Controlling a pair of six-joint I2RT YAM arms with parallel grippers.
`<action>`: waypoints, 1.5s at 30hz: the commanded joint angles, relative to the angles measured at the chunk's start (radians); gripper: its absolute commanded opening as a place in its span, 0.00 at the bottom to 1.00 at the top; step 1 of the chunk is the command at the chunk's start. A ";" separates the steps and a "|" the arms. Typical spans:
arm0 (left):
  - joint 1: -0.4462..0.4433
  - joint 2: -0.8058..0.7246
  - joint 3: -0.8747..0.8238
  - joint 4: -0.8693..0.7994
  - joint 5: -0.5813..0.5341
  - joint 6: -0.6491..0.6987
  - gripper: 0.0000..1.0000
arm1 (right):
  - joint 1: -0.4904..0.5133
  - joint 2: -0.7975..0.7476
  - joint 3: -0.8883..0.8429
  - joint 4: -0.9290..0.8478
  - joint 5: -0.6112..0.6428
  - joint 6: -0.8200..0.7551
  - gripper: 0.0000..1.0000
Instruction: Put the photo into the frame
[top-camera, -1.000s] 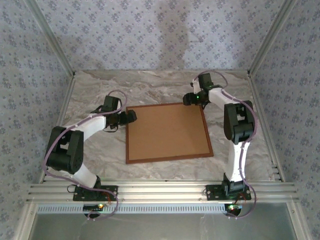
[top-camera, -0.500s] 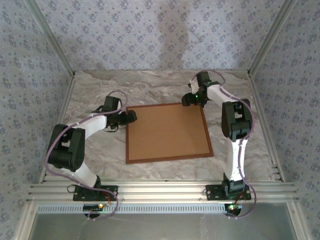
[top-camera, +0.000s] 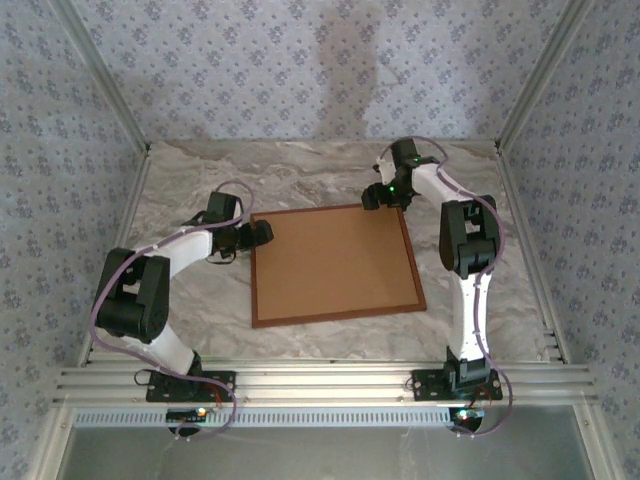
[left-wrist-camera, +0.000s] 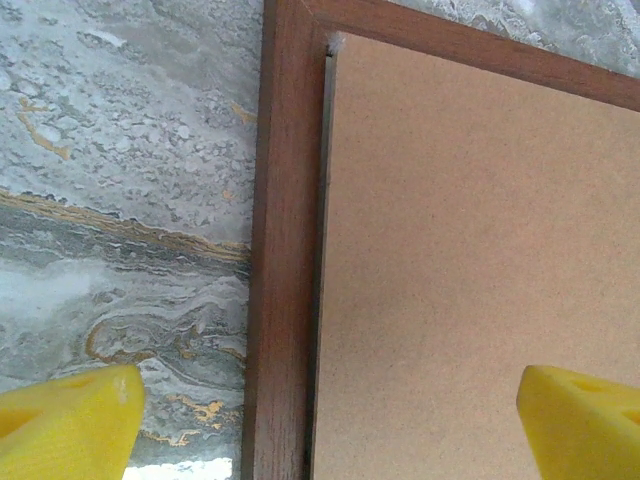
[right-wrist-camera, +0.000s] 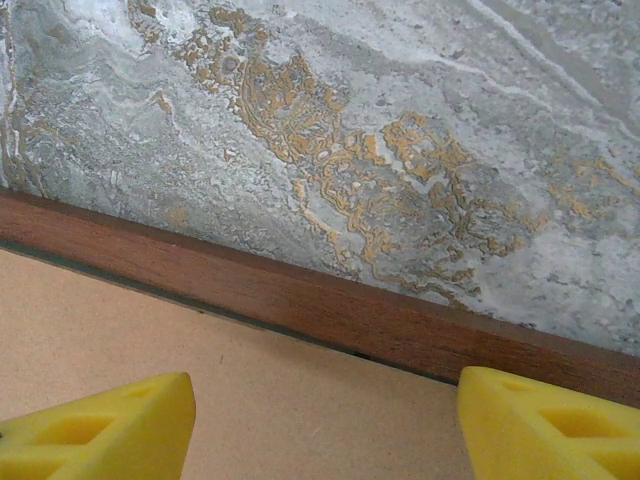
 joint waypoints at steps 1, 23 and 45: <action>0.006 0.015 0.007 0.012 0.018 0.007 0.96 | 0.011 0.034 0.033 -0.050 -0.040 -0.016 0.71; 0.014 0.058 0.012 0.044 0.047 -0.017 0.94 | -0.011 -0.151 -0.076 -0.072 -0.071 0.003 0.66; -0.018 0.097 -0.102 0.200 0.226 -0.105 0.93 | -0.120 -0.226 -0.396 0.177 -0.088 0.259 0.75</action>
